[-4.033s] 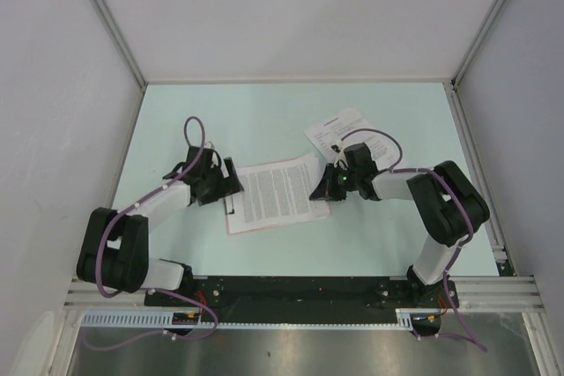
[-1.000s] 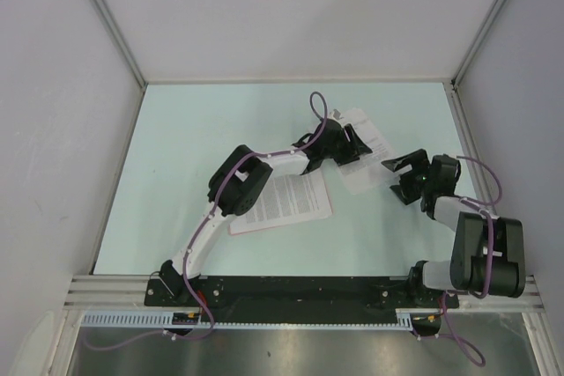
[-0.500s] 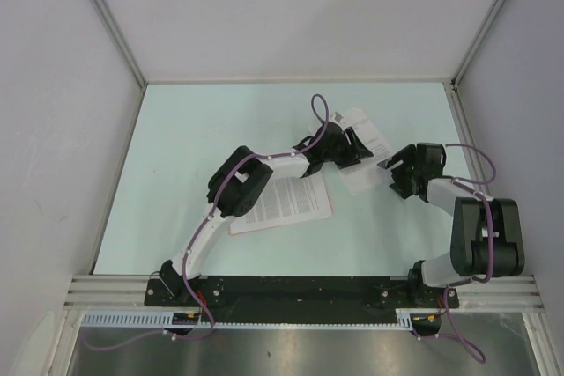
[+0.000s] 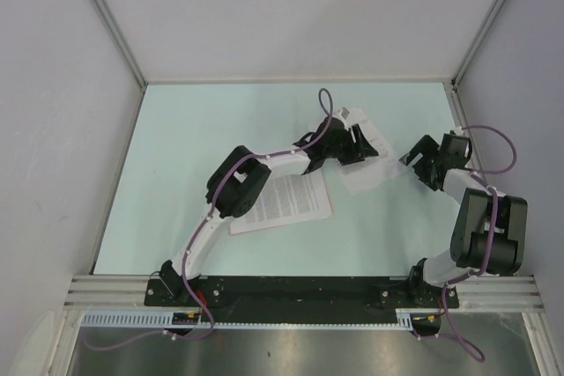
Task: Put the files into the folder
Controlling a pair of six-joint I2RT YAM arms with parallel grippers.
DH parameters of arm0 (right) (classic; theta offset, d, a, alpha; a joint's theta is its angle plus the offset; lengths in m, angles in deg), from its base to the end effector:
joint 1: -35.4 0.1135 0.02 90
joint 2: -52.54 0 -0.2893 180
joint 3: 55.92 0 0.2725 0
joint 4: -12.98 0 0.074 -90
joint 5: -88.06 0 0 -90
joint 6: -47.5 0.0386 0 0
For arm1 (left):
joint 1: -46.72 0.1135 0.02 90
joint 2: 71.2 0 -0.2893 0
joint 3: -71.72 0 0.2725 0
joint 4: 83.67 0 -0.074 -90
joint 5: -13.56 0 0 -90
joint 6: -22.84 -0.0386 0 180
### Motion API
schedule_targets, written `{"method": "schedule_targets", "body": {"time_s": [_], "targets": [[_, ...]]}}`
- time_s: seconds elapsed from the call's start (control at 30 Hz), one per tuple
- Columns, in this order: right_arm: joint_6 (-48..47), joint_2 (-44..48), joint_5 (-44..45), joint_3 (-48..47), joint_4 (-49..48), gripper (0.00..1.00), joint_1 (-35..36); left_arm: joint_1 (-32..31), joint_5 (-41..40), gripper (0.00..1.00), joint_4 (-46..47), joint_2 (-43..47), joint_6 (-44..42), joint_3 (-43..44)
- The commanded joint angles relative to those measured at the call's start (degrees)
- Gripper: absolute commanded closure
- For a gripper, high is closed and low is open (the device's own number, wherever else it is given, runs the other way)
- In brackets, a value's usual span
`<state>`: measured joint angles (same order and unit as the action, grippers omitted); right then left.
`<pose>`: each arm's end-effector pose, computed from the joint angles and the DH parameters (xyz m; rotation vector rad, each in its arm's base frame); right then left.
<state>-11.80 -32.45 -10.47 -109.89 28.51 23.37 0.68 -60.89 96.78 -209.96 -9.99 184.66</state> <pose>0.2999 -0.0581 0.1798 0.8066 2.2574 0.3312 0.3975 -0.4271 0.1379 -0.0253 2.3009 -1.3309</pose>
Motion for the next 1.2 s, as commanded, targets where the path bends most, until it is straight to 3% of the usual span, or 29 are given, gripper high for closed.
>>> {"method": "schedule_targets", "body": {"time_s": [0.0, 0.3, 0.6, 0.97, 1.17], "targets": [[-7.57, -5.61, -8.86, -5.23, -7.81, 0.09, -1.15, 1.30, -0.34, 0.36, 3.18, -0.81, 3.90, 4.54], [-18.29, -17.57, -12.12, -18.85, -1.16, 0.13, 2.18, 2.01, -4.55, 0.36, -5.86, -3.97, 8.13, 5.68], [-20.06, -19.86, -10.27, -19.04, 6.68, 0.17, 8.24, 2.18, -5.00, 0.36, -7.63, -3.80, 11.39, 4.19], [-11.82, -15.38, -23.80, -17.46, 4.05, 0.16, 6.42, 2.18, -3.43, 0.36, -6.40, -3.97, 12.53, 3.05], [-7.41, -13.36, -26.44, -14.30, 2.12, 0.15, 2.64, 2.45, -2.81, 0.36, -6.05, -4.15, 12.44, 2.78]]}}
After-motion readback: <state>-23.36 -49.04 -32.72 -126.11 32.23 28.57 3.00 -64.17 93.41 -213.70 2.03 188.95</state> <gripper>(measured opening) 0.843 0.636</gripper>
